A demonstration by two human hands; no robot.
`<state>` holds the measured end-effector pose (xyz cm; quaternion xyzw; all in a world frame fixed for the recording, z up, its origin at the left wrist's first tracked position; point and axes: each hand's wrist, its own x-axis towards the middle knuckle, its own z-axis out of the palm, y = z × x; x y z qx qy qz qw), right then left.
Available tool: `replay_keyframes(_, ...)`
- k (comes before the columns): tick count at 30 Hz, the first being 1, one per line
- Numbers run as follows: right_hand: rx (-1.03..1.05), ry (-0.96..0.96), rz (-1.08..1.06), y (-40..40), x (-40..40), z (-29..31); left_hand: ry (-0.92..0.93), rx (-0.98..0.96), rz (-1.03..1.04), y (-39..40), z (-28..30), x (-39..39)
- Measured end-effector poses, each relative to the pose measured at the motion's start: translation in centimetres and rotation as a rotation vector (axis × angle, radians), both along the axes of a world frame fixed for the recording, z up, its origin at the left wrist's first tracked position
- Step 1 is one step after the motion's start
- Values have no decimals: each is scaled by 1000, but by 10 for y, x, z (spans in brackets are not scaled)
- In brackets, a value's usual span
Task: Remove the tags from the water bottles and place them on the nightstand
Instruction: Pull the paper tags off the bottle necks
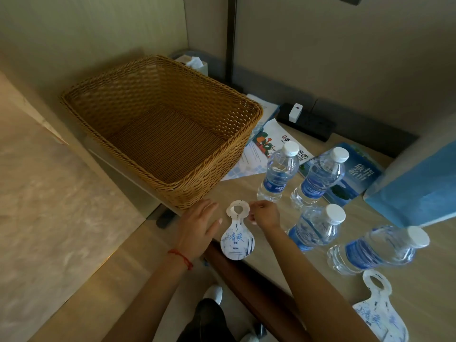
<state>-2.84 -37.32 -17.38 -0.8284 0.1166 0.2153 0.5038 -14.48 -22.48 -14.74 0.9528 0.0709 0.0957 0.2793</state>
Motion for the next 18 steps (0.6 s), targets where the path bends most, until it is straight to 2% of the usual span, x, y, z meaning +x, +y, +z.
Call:
replay_keyframes(7, 77, -55, 18, -5, -14, 21, -2, -16, -29, -7, 1, 4)
replay_keyframes(14, 207, -260, 185, -41, -62, 44, -47, -12, -78, -29, 11, -3)
replay_keyframes(18, 111, -350, 242, -72, -86, 48, -82, -42, -112, -50, 16, -13)
